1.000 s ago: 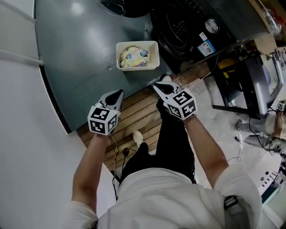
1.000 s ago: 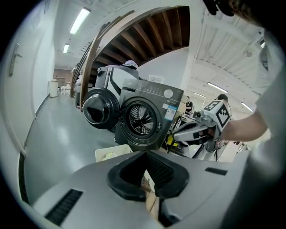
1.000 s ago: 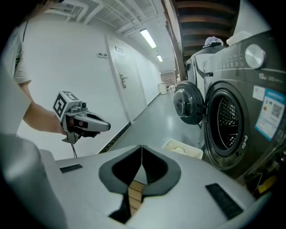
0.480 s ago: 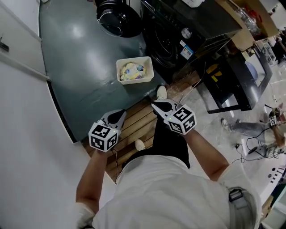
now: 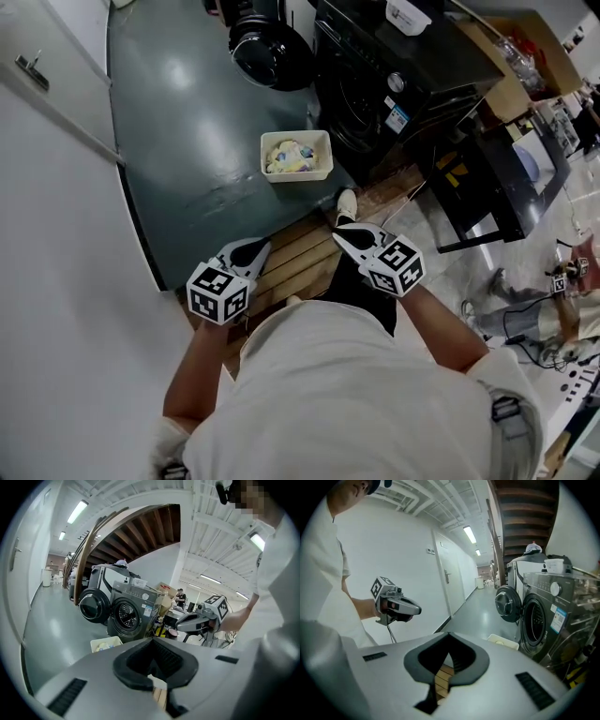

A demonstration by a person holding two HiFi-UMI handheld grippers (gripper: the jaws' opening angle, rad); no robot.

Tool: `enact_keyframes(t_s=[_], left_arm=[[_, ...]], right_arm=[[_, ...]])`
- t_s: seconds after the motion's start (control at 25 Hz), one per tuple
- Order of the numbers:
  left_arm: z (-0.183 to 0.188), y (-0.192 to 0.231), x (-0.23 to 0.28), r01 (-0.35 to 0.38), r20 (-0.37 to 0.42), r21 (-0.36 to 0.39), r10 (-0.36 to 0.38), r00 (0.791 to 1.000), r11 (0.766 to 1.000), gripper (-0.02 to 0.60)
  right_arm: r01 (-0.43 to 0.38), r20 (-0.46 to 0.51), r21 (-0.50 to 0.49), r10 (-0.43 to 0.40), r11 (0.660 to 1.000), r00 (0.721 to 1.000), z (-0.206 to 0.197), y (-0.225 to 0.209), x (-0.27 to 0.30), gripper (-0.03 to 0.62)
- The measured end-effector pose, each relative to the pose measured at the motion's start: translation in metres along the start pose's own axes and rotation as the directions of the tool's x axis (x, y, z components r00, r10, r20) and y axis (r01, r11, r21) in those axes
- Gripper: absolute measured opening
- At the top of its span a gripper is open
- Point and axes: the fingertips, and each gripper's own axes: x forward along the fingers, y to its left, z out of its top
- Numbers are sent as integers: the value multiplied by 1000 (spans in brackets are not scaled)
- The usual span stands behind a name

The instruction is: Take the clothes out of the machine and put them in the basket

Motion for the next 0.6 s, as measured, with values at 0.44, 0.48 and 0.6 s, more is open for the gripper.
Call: enact_keyframes(t_s=[0.44, 0.48, 0.6], left_arm=[[0, -16, -16, 0, 14, 30, 0, 1000, 1000, -3], [0, -18, -16, 0, 14, 32, -1, 1000, 999, -3], [-1, -21, -18, -1, 15, 36, 0, 1000, 999, -3]], right_arm=[[4, 8, -57, -3, 998, 1000, -4, 25, -28, 5], [5, 10, -54, -4, 999, 1000, -4, 25, -29, 5], [6, 13, -54, -5, 999, 1000, -4, 29, -32, 5]])
